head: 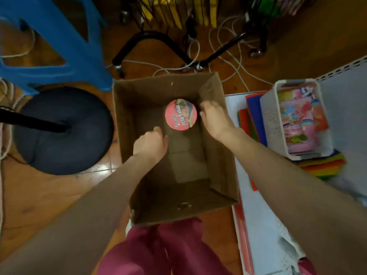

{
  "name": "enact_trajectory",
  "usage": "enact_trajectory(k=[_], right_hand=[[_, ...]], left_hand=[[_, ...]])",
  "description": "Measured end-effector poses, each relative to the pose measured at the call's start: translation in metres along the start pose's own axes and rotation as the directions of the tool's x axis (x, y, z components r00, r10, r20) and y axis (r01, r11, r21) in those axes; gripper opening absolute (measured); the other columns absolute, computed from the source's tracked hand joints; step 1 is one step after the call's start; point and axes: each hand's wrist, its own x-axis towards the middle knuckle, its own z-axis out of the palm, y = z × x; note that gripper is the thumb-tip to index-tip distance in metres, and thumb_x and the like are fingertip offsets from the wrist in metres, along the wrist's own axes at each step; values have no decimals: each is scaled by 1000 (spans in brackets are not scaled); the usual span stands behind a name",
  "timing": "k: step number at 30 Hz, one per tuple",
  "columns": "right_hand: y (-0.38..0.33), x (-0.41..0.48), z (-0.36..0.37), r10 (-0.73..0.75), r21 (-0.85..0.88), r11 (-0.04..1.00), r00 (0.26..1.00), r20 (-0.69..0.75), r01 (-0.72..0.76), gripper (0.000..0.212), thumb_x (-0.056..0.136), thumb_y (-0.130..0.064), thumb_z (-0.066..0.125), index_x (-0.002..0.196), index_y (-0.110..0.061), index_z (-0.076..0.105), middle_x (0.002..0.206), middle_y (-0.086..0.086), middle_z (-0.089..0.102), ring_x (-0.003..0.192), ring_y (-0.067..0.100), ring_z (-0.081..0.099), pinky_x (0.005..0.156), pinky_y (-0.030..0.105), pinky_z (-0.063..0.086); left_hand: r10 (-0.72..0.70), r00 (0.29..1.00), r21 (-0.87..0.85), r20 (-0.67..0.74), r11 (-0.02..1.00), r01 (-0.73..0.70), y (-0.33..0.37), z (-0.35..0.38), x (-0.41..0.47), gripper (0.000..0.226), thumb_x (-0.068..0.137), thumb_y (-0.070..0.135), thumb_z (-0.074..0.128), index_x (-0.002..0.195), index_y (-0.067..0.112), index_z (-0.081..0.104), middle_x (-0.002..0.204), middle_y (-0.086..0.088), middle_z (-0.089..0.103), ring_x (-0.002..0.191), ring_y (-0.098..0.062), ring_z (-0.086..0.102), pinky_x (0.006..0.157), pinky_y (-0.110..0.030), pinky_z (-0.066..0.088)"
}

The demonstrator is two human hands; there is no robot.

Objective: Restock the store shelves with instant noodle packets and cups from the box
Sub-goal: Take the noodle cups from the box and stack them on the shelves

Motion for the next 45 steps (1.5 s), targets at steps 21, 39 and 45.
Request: enact_trajectory(k=[21, 39, 45], right_hand=[[45, 161, 164, 226, 235, 951, 971, -80, -202, 36, 97, -25, 42, 128, -7, 43, 127, 17, 47, 114, 32, 50, 93, 39, 42], [-18, -69, -101, 117, 415, 910, 955, -271, 7, 35, 97, -33, 39, 118, -7, 50, 108, 13, 64, 100, 26, 60, 69, 26, 39], [-40, -145, -214, 168, 370, 929, 911, -377, -18, 35, 97, -31, 40, 113, -3, 53, 107, 16, 64, 100, 29, 59, 70, 25, 36]], left_hand=[[-268, 963, -632, 28, 742, 225, -10, 157, 161, 39, 98, 27, 40, 121, -4, 40, 124, -21, 55, 112, -34, 55, 76, -27, 40], [155, 976, -336, -153, 921, -198, 16, -114, -102, 52, 96, 46, 28, 132, 10, 41, 121, -12, 60, 110, -31, 57, 85, -39, 48], [390, 901, 33, -188, 920, -391, 44, -201, -167, 57, 96, 36, 41, 141, 3, 31, 136, -18, 47, 121, -32, 49, 94, -39, 43]])
